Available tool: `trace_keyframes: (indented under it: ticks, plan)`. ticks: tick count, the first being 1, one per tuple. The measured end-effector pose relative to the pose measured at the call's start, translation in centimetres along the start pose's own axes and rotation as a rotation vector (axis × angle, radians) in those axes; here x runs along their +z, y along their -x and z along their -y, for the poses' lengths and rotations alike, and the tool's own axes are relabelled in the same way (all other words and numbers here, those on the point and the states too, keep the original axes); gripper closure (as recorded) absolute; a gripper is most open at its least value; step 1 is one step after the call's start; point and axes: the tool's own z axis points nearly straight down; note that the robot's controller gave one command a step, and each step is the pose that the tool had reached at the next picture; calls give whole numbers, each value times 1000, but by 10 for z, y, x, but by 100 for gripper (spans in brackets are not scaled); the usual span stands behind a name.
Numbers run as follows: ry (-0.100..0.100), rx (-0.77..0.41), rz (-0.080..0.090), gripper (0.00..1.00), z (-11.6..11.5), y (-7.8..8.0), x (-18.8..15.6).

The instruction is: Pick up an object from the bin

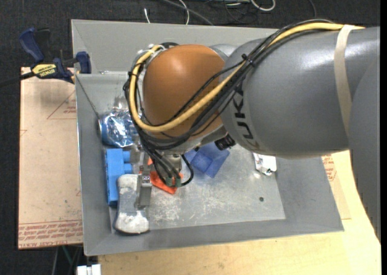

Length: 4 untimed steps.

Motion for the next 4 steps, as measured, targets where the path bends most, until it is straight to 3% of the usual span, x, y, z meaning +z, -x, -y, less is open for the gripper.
trace_keyframes:
  ticks: [1,2,3,4]
  plan:
    - [7,-108,13,0,50,35,149]
    - [3,-112,7,0,47,31,138]
    - [16,-82,32,0,115,64,133]
    - [13,64,9,0,88,54,165]
